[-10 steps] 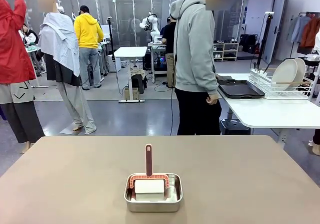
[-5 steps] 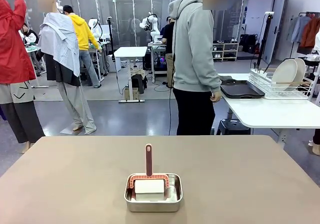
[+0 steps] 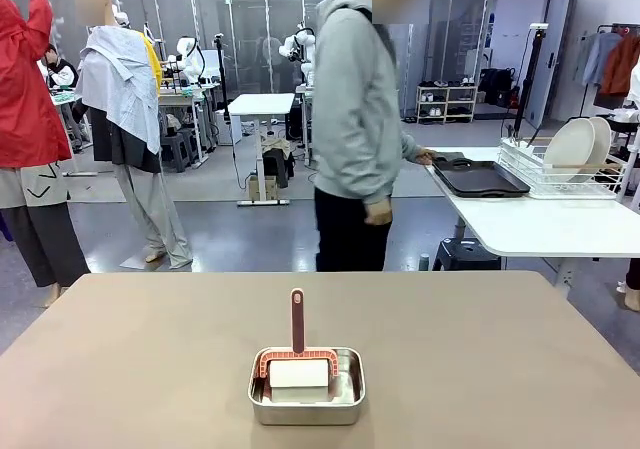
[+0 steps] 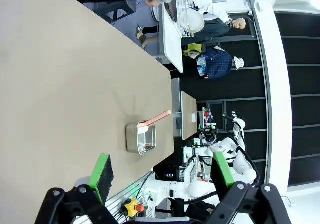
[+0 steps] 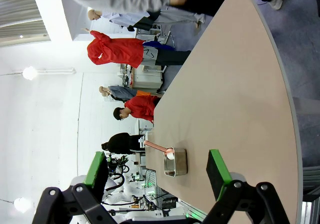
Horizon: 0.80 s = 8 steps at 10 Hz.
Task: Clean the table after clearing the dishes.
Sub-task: Place the Lint Roller back on top of the Airtight Container.
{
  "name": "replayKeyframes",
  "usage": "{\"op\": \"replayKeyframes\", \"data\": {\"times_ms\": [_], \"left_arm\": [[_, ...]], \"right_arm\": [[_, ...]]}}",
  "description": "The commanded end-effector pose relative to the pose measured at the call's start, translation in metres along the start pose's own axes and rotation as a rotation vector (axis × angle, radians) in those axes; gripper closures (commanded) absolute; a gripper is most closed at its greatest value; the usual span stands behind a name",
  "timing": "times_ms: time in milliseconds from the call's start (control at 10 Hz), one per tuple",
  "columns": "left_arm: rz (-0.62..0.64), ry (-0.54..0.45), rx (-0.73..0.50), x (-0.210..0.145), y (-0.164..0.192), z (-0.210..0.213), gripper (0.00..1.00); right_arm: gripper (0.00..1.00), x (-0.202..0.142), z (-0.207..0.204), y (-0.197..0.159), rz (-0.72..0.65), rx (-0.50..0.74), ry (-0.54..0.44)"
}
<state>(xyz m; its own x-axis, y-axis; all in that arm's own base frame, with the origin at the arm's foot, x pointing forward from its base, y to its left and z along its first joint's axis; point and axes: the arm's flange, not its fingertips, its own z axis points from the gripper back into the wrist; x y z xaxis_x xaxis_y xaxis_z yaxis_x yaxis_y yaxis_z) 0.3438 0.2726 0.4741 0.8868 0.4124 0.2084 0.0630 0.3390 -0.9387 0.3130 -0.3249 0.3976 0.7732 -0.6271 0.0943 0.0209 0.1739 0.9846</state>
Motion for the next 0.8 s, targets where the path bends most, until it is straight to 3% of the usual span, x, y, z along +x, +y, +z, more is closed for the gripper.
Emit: {"op": "replayKeyframes", "data": {"times_ms": [0,700], "left_arm": [[-0.012,-0.007,-0.014,-0.0014,-0.0029,0.0028,0.0],[-0.012,-0.007,-0.014,-0.0014,-0.0029,0.0028,0.0]], "right_arm": [[0.0,-0.0037,0.0017,0.0024,0.007,-0.009,0.011],[0.0,-0.0037,0.0017,0.0024,0.007,-0.009,0.011]]}}
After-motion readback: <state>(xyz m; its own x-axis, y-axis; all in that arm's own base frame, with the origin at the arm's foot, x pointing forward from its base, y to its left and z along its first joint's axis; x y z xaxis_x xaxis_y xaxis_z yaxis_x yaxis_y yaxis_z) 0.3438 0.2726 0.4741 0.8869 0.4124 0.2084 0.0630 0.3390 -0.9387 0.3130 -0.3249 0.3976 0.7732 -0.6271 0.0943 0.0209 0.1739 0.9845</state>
